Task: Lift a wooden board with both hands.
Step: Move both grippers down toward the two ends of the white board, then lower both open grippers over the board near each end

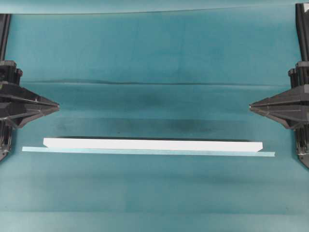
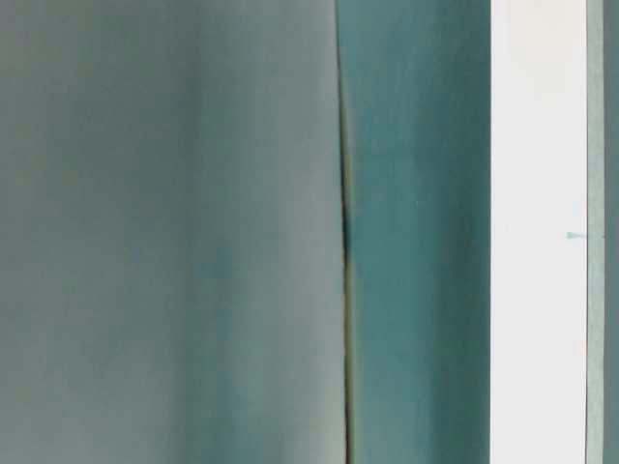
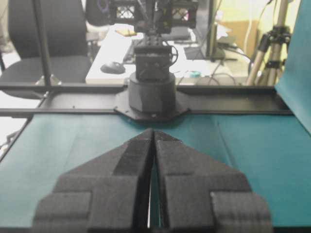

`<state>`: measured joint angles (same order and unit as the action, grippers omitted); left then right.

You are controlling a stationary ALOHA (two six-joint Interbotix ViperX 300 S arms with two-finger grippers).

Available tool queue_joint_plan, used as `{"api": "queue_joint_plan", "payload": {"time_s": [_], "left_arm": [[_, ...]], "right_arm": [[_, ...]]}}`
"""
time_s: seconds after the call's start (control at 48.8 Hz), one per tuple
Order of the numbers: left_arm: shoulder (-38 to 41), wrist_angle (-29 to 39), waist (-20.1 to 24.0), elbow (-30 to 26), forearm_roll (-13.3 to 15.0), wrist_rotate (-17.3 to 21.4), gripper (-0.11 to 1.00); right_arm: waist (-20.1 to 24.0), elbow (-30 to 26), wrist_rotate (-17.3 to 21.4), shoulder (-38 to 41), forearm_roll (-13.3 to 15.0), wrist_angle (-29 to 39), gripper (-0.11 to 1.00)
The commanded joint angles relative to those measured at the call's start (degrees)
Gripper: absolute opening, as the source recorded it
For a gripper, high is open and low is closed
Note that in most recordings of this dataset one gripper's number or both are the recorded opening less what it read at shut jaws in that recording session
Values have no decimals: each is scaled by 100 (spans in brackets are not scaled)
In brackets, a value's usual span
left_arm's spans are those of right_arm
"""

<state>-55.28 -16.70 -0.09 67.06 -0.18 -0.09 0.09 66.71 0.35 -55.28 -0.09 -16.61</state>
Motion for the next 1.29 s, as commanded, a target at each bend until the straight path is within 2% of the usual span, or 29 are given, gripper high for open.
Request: {"api": "queue_joint_plan", "payload": {"time_s": [0.0, 0.061, 0.143, 0.205, 0.369, 0.717, 0.881, 1.085, 1.27], "left_arm": [[316, 229, 35, -211, -9, -158, 14], [483, 466, 26, -343, -35, -272, 14], [659, 642, -26, -483, -70, -396, 3], [738, 738, -35, -571, -79, -475, -1], [826, 1160, -35, -844, -79, -580, -1], [1283, 3885, -97, -2188, -79, -624, -1], [1731, 4904, -105, -2654, -79, -826, -1], [2382, 5836, -105, -3015, -79, -1424, -1], [2830, 6618, -132, -3349, -105, -1397, -1]], "right_arm": [[-35, -26, 70, 132, -53, -26, 10], [-44, -114, 105, 237, -334, 202, 7], [-53, -264, 202, 334, -510, 580, 0], [-53, -378, 272, 387, -519, 861, 0], [-123, -765, 545, 545, -519, 1600, 0], [-220, -1846, 1433, 1406, -510, 4465, 0], [-220, -2399, 1459, 2013, -510, 5581, 0], [-211, -2997, 1389, 2751, -466, 6653, 0], [-167, -3498, 1230, 3340, -466, 7436, 0]]}}
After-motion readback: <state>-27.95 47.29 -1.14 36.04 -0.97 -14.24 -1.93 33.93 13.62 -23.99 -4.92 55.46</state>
